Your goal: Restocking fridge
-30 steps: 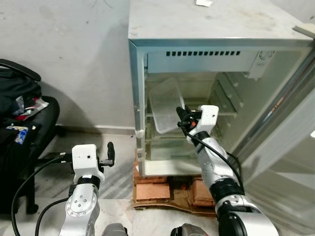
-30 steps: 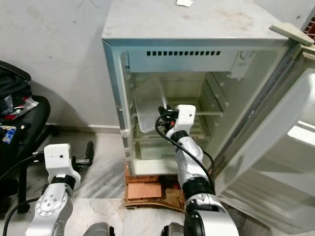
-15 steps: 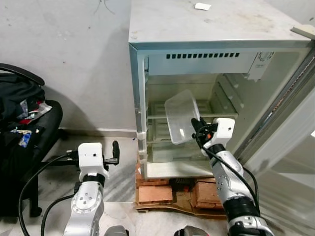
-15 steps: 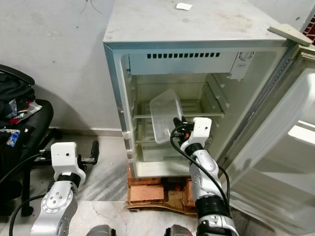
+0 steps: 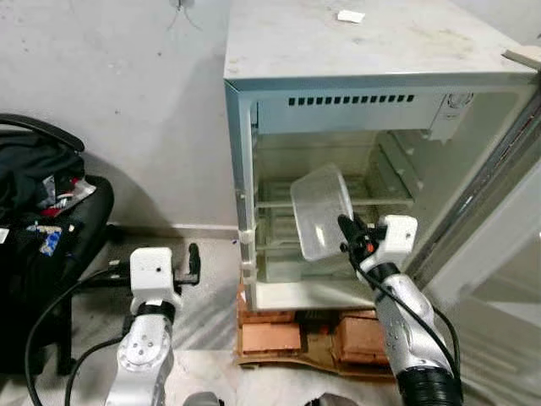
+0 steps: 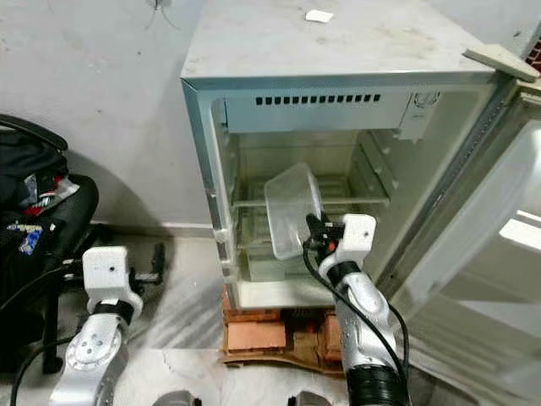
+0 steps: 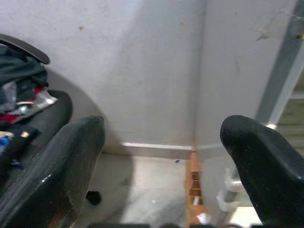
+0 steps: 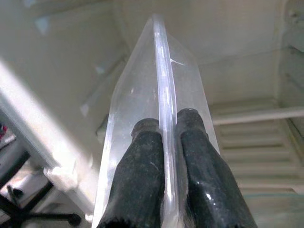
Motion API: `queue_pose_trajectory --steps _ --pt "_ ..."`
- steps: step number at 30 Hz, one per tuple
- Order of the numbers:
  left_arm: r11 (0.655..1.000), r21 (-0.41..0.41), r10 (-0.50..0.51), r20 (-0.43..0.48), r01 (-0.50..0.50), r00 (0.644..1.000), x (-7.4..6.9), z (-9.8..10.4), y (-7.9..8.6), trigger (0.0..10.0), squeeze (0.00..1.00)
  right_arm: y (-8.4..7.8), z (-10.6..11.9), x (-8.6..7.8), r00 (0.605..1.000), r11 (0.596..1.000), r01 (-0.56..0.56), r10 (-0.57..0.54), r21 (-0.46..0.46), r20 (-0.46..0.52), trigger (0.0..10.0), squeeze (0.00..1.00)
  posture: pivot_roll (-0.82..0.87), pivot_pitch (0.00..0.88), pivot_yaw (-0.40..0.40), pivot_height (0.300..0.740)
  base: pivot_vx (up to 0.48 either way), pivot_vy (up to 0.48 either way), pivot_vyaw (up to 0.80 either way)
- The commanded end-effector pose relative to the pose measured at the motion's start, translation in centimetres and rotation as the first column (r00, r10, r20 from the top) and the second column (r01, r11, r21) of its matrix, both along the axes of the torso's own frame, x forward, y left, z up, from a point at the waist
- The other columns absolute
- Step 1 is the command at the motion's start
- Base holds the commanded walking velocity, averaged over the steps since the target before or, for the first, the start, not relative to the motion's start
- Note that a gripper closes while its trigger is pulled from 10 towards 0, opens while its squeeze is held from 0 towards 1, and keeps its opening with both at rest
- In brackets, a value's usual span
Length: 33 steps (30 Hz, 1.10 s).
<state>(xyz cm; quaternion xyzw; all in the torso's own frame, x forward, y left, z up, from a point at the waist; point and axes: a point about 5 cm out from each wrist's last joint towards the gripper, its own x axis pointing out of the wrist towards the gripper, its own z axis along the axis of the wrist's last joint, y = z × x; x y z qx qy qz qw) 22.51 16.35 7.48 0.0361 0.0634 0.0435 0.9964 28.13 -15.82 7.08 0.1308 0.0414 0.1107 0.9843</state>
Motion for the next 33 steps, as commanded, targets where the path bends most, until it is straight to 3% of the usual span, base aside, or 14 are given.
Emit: queue_pose_trajectory --steps 1,6,12,18,33 --pt "1.000 0.027 0.005 -0.007 -0.005 1.000 -0.3 -0.3 0.4 10.0 0.00 -0.3 0.5 -0.1 1.000 1.000 0.004 -0.004 -0.009 0.008 10.0 0.00 0.02 0.000 0.025 0.740 0.000 0.000 0.00" --pt "0.997 0.073 -0.025 -0.015 0.026 1.000 -0.9 -0.7 0.6 10.0 0.00 -1.5 -0.1 -2.2 1.000 0.999 0.011 -0.012 -0.051 -0.025 10.0 0.00 0.01 0.000 0.036 0.740 0.000 0.000 0.00" --pt "0.995 0.095 -0.022 -0.002 0.022 1.000 -1.6 -0.9 0.9 10.0 0.00 -2.0 0.3 -3.1 1.000 0.996 0.000 -0.001 -0.089 -0.003 10.0 0.00 -0.01 0.000 0.050 0.740 0.000 0.000 0.00" --pt "0.994 0.106 -0.007 0.027 0.004 1.000 -1.7 -0.8 1.4 10.0 0.00 -2.0 1.3 -3.0 1.000 0.993 -0.006 0.010 -0.122 0.028 10.0 0.00 0.00 0.000 0.021 0.740 0.000 0.000 0.00" --pt "0.993 0.109 0.035 0.047 -0.040 0.998 -1.8 -1.1 1.6 10.0 0.00 -1.3 1.4 -1.8 0.998 0.989 -0.058 0.060 -0.134 0.010 10.0 0.00 0.04 0.000 -0.032 0.740 0.000 0.000 0.00"
